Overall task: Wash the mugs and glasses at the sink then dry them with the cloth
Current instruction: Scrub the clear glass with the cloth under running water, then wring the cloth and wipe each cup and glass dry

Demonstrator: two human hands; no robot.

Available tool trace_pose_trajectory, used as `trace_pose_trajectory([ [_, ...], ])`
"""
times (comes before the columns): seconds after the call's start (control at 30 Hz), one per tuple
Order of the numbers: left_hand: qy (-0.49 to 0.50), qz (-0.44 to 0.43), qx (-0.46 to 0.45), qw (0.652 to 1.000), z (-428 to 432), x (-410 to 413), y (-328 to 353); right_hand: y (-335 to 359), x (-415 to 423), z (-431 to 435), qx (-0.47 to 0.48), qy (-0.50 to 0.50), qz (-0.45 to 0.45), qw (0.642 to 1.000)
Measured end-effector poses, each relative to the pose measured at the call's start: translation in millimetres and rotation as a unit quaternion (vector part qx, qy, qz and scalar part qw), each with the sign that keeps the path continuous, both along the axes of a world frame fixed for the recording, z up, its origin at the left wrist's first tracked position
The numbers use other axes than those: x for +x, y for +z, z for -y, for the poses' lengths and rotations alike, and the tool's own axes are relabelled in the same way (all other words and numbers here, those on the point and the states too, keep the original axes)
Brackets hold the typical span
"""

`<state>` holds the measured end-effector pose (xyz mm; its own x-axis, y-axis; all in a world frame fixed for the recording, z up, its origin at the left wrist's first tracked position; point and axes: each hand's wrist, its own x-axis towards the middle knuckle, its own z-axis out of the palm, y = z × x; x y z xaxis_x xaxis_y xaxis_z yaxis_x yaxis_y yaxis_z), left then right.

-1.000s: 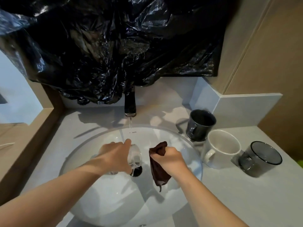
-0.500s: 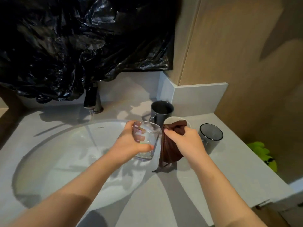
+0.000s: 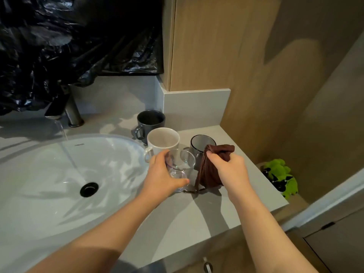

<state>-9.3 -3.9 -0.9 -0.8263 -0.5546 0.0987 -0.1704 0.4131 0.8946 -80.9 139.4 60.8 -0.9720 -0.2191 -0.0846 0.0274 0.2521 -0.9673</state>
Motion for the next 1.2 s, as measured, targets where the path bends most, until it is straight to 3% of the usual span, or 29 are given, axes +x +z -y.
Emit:
trace_pose_trajectory([
  [0.33, 0.02, 0.032, -0.028, 0.999, -5, 2, -9, 13, -1, 1, -0.014, 0.024, -0.027, 0.999],
  [0.53, 0.023, 0.058, -0.068, 0.996, 12, 21, 32, 49, 14, 18, -0.02, 0.049, -0.09, 0.995],
  [0.63, 0.042, 0.017, -0.054, 0.998, 35, 36, 62, 72, 28, 36, -0.038, 0.082, -0.1, 0.991],
  [0.73, 0.026, -0.046, 0.032, 0.998, 60, 55, 90, 86, 45, 64, -0.058, 0.103, -0.109, 0.987],
  [0.83, -0.035, -0.072, 0.098, 0.992, 82, 79, 110, 90, 62, 104, -0.108, 0.128, -0.074, 0.983],
  [0.9, -0.065, -0.064, 0.092, 0.992, 99, 95, 112, 88, 74, 133, -0.137, 0.148, -0.036, 0.979],
  [1.03, 0.007, -0.047, 0.05, 0.998, 143, 119, 102, 69, 94, 187, -0.167, 0.193, 0.066, 0.965],
  [1.2, 0.101, 0.001, 0.004, 0.995, 202, 144, 80, 39, 111, 234, -0.083, 0.278, 0.17, 0.942],
])
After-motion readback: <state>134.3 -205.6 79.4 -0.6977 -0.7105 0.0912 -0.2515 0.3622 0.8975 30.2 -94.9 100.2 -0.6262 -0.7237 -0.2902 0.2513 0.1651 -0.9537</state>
